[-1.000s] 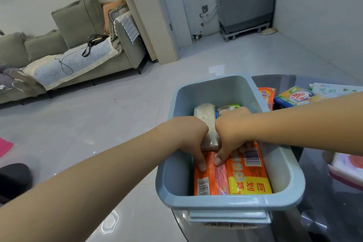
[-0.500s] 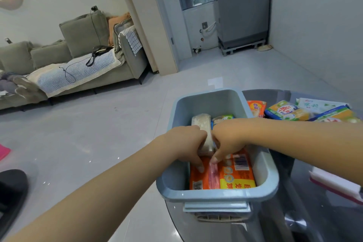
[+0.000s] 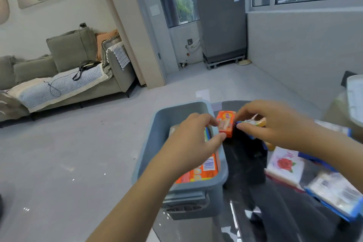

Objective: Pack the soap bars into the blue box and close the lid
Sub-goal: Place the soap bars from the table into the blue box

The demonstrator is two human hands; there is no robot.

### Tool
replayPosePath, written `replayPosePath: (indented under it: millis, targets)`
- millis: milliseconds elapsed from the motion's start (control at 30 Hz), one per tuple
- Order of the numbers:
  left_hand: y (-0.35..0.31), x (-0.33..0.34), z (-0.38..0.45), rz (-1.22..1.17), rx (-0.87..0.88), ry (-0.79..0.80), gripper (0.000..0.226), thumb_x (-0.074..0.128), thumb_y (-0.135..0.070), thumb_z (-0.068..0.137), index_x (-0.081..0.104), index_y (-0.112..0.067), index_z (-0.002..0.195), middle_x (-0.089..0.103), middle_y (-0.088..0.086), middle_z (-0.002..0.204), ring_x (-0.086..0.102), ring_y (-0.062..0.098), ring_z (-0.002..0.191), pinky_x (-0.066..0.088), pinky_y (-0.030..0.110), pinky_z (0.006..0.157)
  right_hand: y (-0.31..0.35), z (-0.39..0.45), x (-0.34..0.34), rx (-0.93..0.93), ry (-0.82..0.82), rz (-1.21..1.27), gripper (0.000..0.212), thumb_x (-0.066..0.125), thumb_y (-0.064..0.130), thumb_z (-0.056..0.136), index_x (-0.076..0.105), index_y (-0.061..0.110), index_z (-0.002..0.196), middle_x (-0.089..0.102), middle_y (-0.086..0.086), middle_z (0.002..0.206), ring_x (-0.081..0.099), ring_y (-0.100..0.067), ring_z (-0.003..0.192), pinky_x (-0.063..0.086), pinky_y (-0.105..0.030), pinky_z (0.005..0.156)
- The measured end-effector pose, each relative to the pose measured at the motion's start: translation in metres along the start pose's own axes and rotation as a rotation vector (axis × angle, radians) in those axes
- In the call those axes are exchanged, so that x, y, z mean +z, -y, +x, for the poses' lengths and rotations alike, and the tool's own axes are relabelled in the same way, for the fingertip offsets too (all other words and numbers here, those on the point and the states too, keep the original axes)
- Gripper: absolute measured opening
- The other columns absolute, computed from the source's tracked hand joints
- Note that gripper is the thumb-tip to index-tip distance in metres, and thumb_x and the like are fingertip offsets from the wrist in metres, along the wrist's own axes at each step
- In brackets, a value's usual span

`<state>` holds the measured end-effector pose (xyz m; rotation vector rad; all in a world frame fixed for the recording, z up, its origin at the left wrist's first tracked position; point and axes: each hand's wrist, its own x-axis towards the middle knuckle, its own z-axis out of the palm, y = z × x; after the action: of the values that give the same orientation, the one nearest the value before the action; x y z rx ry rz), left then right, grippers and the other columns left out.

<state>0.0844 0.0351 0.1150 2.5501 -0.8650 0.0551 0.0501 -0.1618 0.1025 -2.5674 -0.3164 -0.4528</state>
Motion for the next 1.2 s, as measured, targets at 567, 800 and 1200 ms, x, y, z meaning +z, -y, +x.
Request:
replayPosePath:
  millis: [567,800,1200]
  targets:
    - [-0.076,0.139,0.046,-0.107,-0.114,0.240,0.040,0.045,-0.041,0.093,0.050,-0.021,0.128,0.050,0.004,0.126,0.052,0.025,0.116,0.042,0.042,0.099,-0.115,-0.060,-0.001,0.514,0.128,-0.085,0.010,0.064,0.033,0.080,0.065,0.030,0.089,0.058,0.014,0.083,0.055,-0.009,0.085,0.045,-0.026,0.076]
    - [-0.063,0.186,0.064,-0.321,-0.310,0.307,0.053,0.047,-0.046,0.092,0.044,-0.019,0.137,0.048,0.005,0.136,0.051,0.023,0.122,0.043,0.039,0.101,-0.135,-0.063,-0.006,0.721,0.199,-0.266,0.055,0.064,0.046,0.076,0.051,0.031,0.127,0.050,-0.003,0.131,0.043,-0.026,0.121,0.039,-0.038,0.097]
    - [-0.063,0.212,0.071,-0.267,-0.375,0.324,0.065,0.067,-0.062,0.067,0.051,-0.024,0.118,0.042,-0.002,0.117,0.043,0.018,0.115,0.047,0.040,0.095,-0.156,-0.071,-0.007,0.904,0.192,-0.082,0.093,0.069,0.054,0.071,0.021,0.024,0.145,0.021,-0.012,0.145,0.043,-0.032,0.124,0.043,-0.040,0.101]
